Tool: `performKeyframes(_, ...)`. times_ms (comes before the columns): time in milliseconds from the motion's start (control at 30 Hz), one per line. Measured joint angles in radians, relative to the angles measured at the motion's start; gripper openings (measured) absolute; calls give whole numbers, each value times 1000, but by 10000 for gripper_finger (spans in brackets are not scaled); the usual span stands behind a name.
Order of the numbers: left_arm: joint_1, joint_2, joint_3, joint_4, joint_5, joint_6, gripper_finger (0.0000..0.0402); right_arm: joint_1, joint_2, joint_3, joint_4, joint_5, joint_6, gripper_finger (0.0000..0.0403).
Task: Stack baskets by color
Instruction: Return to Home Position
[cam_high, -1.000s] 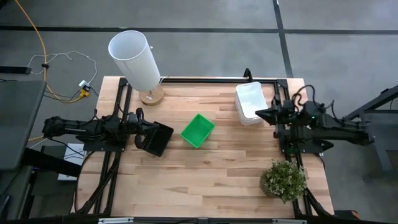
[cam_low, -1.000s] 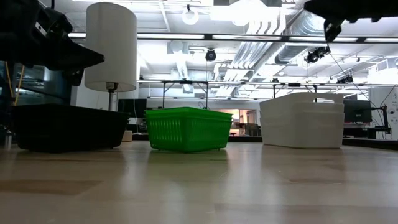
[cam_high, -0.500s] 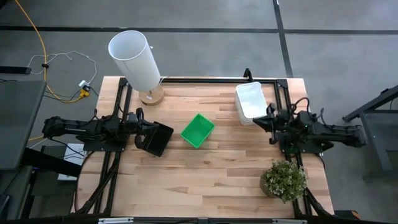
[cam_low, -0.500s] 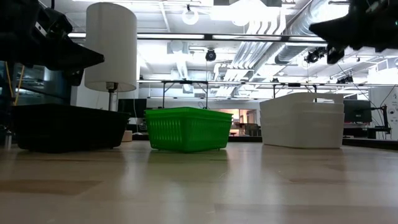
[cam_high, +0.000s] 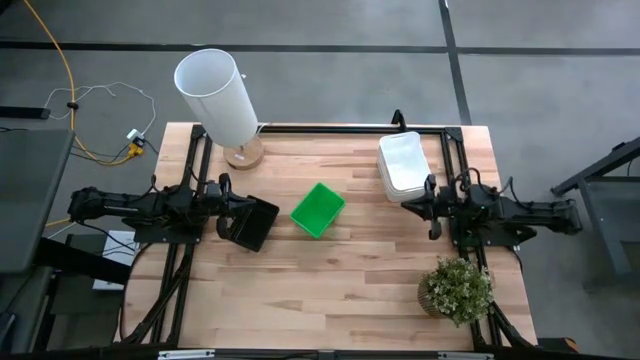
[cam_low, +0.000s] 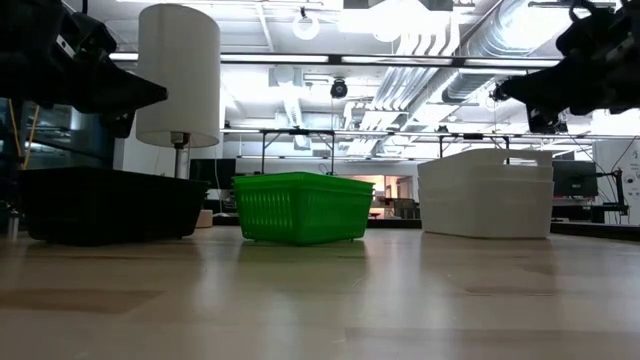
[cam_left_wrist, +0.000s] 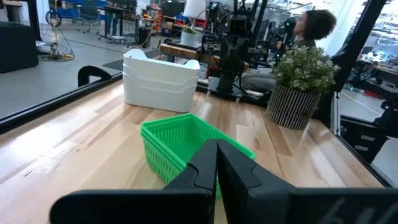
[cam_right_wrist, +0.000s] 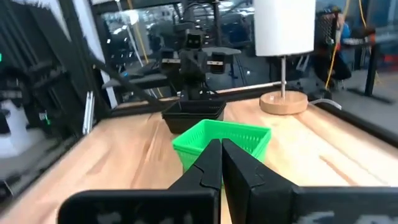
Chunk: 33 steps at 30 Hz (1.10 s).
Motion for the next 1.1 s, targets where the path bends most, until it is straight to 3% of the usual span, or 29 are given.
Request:
performKeyframes(200,0,0,0,0,0,0,1,29,5,0,-9,-4,-99,0)
performKeyframes(600,0,0,0,0,-1,0,1,32,18,0,-11,-6,109,0)
performKeyframes(1100,0,0,0,0,-2,0,1,32,18,1,-13,-6,112,0)
